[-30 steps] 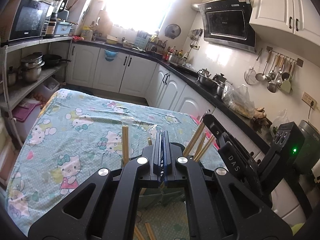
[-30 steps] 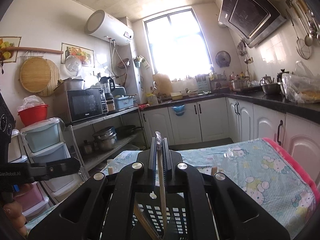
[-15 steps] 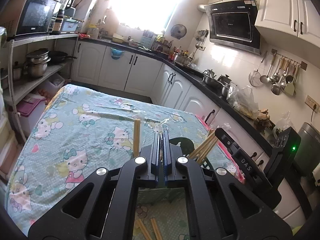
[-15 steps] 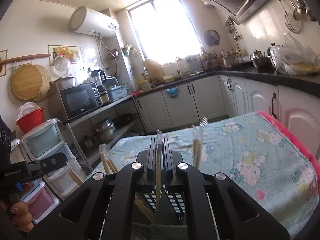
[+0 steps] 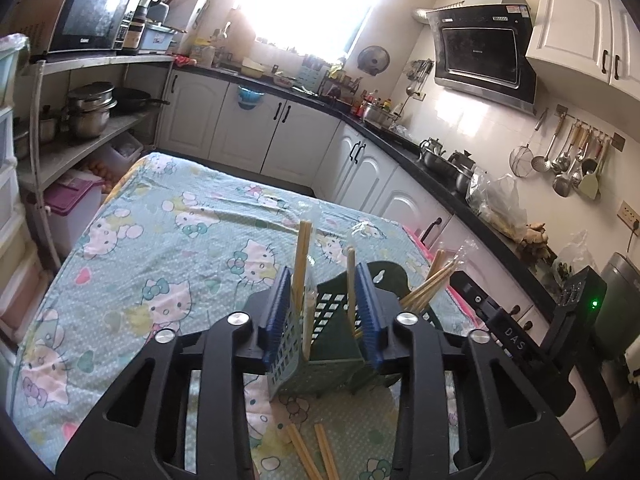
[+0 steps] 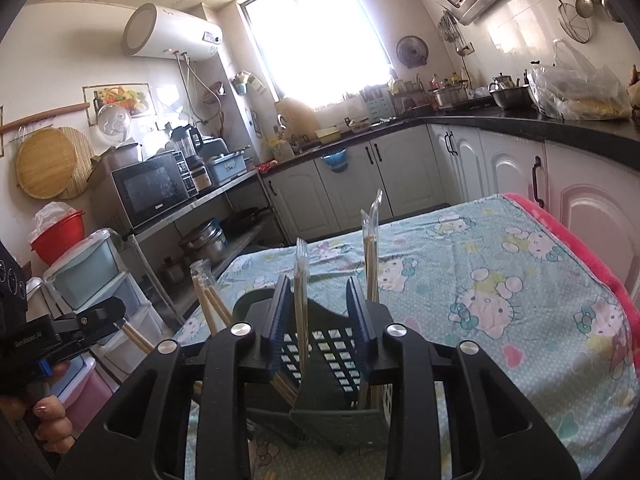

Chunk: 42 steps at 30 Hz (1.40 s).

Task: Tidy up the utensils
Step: 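Open both tools, leaving the chopsticks standing in the caddy, then withdraw both tools from the caddy toward the remaining loose chopsticks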

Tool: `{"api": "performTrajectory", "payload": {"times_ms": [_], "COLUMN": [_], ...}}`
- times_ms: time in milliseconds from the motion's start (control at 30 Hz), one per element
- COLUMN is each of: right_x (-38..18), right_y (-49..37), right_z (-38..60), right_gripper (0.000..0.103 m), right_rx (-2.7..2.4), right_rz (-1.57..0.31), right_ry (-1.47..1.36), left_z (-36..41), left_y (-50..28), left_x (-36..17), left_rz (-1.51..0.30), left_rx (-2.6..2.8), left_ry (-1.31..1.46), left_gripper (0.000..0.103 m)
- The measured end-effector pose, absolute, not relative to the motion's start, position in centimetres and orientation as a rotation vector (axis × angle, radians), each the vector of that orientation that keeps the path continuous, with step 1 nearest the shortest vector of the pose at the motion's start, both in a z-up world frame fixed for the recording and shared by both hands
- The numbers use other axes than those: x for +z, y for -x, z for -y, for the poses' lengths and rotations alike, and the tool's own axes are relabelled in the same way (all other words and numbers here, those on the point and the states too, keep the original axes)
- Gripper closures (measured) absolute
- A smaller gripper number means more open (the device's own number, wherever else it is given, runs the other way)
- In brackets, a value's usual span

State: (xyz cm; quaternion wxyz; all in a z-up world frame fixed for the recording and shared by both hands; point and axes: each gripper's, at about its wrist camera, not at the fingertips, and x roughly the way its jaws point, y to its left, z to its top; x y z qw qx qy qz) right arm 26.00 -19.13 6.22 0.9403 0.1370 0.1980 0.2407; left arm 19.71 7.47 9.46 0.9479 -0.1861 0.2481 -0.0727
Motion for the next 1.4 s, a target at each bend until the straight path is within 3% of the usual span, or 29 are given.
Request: {"api": "performTrajectory", "payload": {"times_ms": [500,600,667,767,1400], "right_x": [5.6,5.4,5.3,5.2,4.1], "right_y": [-24.3,-23.9,-23.7,-23.4,-21.6], "right_z": [20.1,20.2,20.3,20.4,21.3], "right_gripper": [0.061,0.058,0.057,0.054,0.048], "right_rx": [0.488,0.488,0.488,0.490,0.484], "right_rz": [-0.456,-0.465,-0.470,-0.477,-0.513], "right_ry": [-0.263,-0.263,-0.262,-0.259,-0.237], "left_z": [-8.6,-8.7,-8.8,-8.9,-9.7], "left_y": [-18.4,-18.0,-17.8,-17.5,-15.8], "left_x": [8.6,8.5,8.5,8.5,7.0], "left_rz": [-0.506,-0.501,-0.499,-0.492,-0.511], "left_rx": [-0.133,-0.133,-0.131,-0.132,-0.124], "left_ry": [0.410,0.418,0.417,0.426,0.443], "left_gripper": [0.038,0.025,0.024,0.012,0.011]}}
